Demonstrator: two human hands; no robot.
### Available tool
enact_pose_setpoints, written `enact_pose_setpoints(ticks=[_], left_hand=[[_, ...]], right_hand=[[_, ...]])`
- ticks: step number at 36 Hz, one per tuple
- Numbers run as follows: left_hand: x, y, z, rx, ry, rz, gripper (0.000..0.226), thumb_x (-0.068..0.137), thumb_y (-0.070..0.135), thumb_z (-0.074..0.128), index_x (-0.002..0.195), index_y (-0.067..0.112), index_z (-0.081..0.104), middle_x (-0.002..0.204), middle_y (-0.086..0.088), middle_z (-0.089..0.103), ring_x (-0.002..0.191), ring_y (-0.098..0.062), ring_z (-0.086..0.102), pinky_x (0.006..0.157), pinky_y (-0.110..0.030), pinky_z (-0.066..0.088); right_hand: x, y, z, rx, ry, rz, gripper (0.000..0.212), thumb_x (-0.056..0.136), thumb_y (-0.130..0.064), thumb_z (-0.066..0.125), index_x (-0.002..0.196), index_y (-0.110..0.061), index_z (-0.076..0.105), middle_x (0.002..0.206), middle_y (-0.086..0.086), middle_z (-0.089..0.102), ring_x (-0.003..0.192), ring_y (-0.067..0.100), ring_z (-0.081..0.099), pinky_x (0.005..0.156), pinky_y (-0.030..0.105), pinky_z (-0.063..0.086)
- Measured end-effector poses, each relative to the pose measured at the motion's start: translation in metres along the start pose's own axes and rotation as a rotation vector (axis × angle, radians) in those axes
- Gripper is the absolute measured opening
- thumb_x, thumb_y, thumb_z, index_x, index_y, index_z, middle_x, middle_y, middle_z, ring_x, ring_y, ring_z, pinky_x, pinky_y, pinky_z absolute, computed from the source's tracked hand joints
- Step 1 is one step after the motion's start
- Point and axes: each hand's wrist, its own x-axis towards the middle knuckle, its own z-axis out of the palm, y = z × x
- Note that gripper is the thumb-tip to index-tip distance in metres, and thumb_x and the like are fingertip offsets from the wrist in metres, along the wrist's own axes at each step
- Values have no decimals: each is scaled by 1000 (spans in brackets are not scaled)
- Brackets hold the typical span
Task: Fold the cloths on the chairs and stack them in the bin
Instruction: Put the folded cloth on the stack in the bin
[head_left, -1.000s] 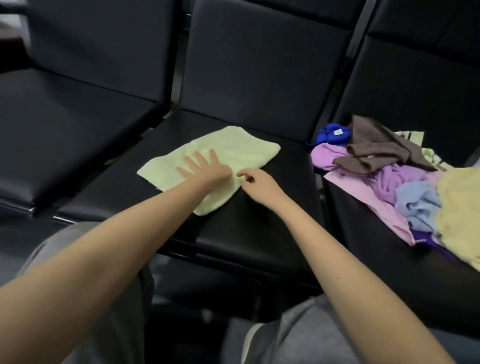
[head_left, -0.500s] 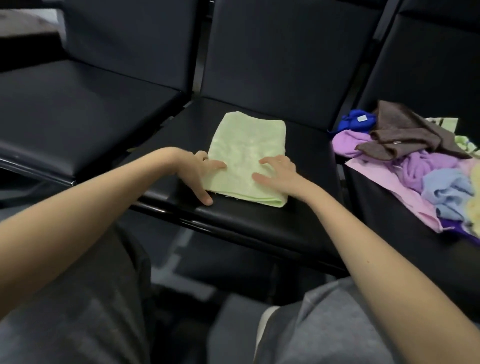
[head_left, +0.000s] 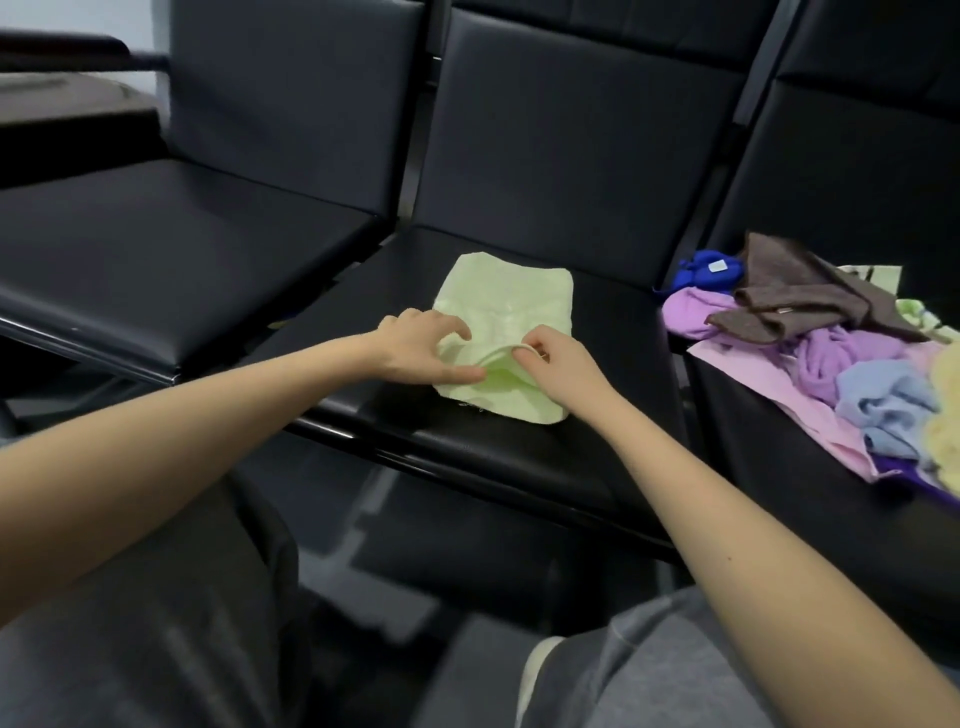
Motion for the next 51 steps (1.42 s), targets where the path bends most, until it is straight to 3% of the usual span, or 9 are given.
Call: enact_pose_setpoints(ticks=[3,8,11,18,26,30,35,44,51], left_hand=[[-1,10,15,118,41,78,80,77,67,58,141,26,33,141,1,43,127,-30,42,101,-45,33],[7,10,16,29,203,69,15,89,18,46,102,14,53,96,-3,57,89,-29,55,67,-32,37],[10,-5,7,128,200,49,9,82,10,47,88,17,47,88,2,51,82,-24,49,64,-32,36],[16,-29,10,-236,94,-134,38,80,25,65,115,16,53,103,-1,58,93,-21,56,73,-28,42],[3,-20,9,-220,-113,-89,99,68,40,79,142,40,12,121,-3,31,110,-20,36,99,-33,38],[-1,-13,13,-169,48,-16,82,72,44,75,137,32,27,123,-2,36,104,-21,47,88,-31,42],[1,-10,21,214,230,85,40,90,41,52,122,17,50,124,-2,49,106,-24,52,79,-33,41],[6,-8,26,267,254,91,63,81,69,46,120,20,53,122,1,54,106,-24,51,91,-37,37],[7,1,21,269,289,10,49,86,56,53,108,13,48,103,-3,54,81,-28,57,66,-31,32]], right_hand=[[5,-1,0,81,9,30,21,97,-24,50,105,-6,59,96,-3,55,90,11,48,75,23,33],[7,3,-2,66,-14,21,16,98,-25,49,99,-11,56,94,-4,54,88,11,48,65,22,35],[7,5,-2,7,-33,3,12,98,-25,48,94,-15,51,93,-4,55,86,13,49,69,27,36],[9,6,-1,-64,-73,-15,15,97,-29,45,95,-15,50,92,-2,56,79,16,50,71,33,40],[6,0,-6,-126,-389,-98,35,85,-35,67,110,-19,49,109,-9,47,88,5,46,73,12,39],[3,-3,2,-325,-399,-250,47,81,-46,68,116,-24,46,117,-12,33,106,8,33,98,29,31],[5,-19,11,-489,-299,-383,33,90,-42,57,106,-14,50,100,-5,48,88,16,44,76,30,33],[19,-15,15,-103,-207,-99,23,94,-21,45,73,-13,47,71,-2,50,69,16,46,64,35,37],[26,-16,18,-81,-206,-65,26,98,-23,42,74,-12,45,72,-2,48,70,17,45,66,35,35]])
